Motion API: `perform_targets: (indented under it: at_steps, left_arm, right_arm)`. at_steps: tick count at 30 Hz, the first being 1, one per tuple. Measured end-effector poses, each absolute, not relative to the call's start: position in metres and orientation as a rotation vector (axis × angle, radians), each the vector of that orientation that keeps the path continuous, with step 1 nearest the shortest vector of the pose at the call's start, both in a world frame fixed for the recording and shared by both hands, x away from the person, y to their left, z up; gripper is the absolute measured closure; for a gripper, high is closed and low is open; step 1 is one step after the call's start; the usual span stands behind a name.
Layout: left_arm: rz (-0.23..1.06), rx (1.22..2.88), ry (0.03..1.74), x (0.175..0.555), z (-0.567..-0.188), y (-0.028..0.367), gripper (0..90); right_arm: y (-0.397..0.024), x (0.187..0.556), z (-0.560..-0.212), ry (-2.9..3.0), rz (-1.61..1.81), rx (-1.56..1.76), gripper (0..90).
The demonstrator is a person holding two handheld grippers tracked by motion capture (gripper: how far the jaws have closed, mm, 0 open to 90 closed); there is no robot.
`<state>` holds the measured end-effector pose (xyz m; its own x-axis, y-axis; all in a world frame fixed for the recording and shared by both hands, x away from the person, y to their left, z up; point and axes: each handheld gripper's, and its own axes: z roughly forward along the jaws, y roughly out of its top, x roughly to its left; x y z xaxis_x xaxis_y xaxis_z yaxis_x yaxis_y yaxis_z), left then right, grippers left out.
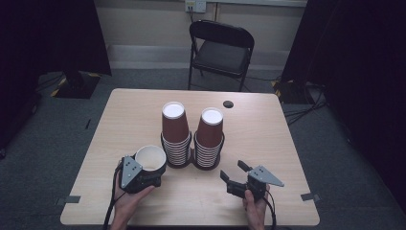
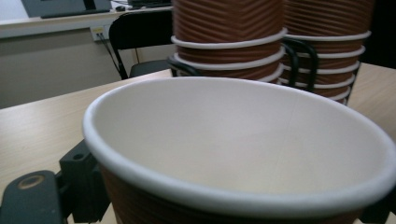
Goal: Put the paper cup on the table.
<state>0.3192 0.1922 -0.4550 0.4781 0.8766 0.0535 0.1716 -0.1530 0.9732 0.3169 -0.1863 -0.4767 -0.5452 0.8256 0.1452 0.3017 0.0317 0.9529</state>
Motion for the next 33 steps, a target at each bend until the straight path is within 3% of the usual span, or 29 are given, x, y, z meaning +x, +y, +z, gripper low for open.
perform_targets:
  at_steps: [20, 31, 33]
  left_arm:
    - [0.779, 1.491, 1.051, 0.360, -0.445, 0.223, 9.0]
    - [0.753, 1.545, 1.122, 0.397, -0.456, 0.224, 7.4]
    - [0.812, 1.592, 1.117, 0.398, -0.456, 0.222, 7.4]
  right_arm:
    - [-0.207, 0.314, -0.495, 1.721, 1.455, 1.213, 13.5]
    - [-0.208, 0.314, -0.495, 1.738, 1.473, 1.176, 13.7]
    - [-0.206, 0.312, -0.495, 1.744, 1.453, 1.148, 13.7]
